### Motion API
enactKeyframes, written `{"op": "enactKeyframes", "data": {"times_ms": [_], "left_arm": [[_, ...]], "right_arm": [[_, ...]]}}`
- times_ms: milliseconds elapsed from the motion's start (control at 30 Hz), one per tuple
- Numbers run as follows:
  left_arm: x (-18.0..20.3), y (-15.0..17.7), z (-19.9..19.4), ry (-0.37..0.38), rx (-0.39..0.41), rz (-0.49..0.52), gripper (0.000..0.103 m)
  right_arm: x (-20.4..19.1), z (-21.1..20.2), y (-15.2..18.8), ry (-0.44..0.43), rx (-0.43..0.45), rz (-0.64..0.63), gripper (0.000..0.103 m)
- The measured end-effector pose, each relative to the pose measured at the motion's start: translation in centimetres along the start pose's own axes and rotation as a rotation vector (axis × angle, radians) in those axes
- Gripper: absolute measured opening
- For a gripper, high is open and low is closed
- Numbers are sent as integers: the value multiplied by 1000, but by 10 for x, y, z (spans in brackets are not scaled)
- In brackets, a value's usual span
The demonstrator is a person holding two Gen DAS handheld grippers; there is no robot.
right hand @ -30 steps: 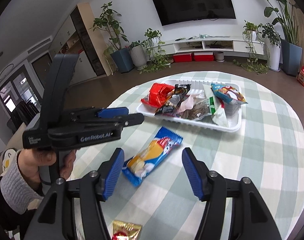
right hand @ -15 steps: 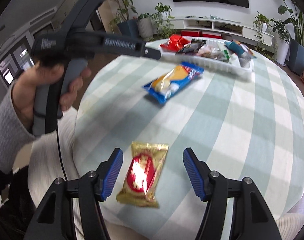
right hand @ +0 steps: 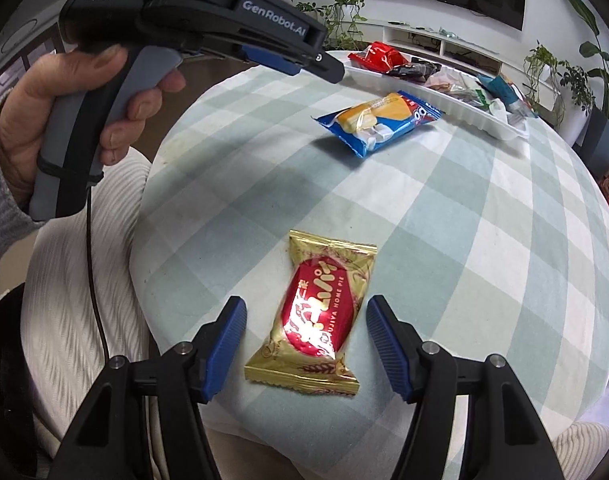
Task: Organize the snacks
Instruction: 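Grasp the blue-white wafer packet with the left tool while the right tool grasps the gold-red snack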
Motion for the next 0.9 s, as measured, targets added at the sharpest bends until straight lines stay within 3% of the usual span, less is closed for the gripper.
{"op": "enactKeyframes", "data": {"times_ms": [167,333,467,900], "left_arm": [[3,2,9,14,-23,8,43],[9,0,24,24,-58,24,43],[15,-3,39,37,-86,34,44],[36,-14,80,52,-148,78,44]], "right_arm": [[0,1,-1,17,-4,-9,65],[1,0,-1,37,-1,-22,57],[4,-1,-1,55,-2,-32,38],[53,-2,5,112,2,57,35]]}}
Point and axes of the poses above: each gripper's, at about its wrist camera, not at the fingertips, and z roughly the way its jaws point, x to its right, y to its underside, the point moved 2 cm from there along z, roughly the way its jaws point, and after that the axes turned 13 degrees about -z, right-handed, at the moved point
